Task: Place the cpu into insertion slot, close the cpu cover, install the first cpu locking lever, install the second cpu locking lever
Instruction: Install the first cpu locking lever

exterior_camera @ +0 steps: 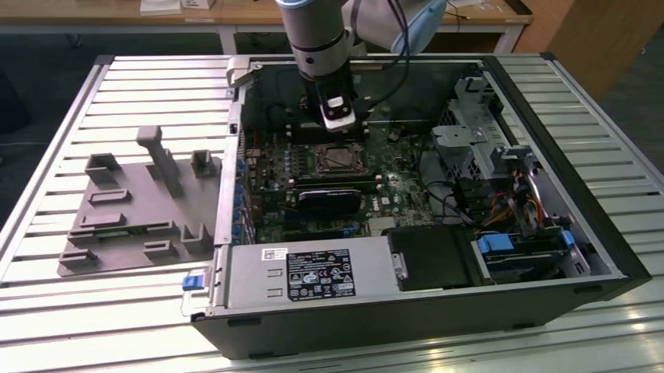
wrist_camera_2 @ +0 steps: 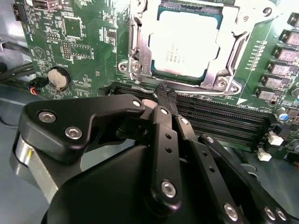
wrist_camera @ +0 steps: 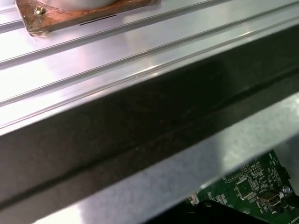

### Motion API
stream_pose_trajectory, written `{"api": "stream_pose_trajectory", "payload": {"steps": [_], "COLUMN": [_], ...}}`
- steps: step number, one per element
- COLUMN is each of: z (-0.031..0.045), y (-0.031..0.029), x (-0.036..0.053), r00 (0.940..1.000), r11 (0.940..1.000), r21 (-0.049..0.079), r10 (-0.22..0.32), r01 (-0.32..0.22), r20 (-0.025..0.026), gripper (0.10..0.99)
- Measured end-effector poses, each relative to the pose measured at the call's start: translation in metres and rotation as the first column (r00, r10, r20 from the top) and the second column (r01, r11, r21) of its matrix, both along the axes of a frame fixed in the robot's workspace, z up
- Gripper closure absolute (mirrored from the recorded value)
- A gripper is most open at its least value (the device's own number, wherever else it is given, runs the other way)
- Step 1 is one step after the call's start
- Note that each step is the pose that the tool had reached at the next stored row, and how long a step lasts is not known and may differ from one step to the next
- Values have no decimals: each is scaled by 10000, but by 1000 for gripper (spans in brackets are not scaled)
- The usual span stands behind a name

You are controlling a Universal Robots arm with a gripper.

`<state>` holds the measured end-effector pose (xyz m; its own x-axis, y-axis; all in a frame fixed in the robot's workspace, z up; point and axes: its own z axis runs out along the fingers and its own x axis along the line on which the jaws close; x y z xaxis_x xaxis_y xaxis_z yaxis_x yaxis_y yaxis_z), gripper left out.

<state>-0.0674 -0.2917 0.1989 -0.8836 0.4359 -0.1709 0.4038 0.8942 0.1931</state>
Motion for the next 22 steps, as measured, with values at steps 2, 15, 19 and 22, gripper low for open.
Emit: {"api": "stream_pose_trajectory", "payload": {"steps": [2,15,19,22], "z": [-5,-46,-59,-65], "y": [1,6,7,10], "x": [0,0,3,4], "r00": [10000,9992,9988,9985], "r11": [10000,9992,9988,9985], "r21": [-4,-38,-43,-42], "r10": [-56,-401,-493,-543], "r01": [56,401,493,543], "r20": [0,0,3,3], "gripper": [984,984,984,984]}}
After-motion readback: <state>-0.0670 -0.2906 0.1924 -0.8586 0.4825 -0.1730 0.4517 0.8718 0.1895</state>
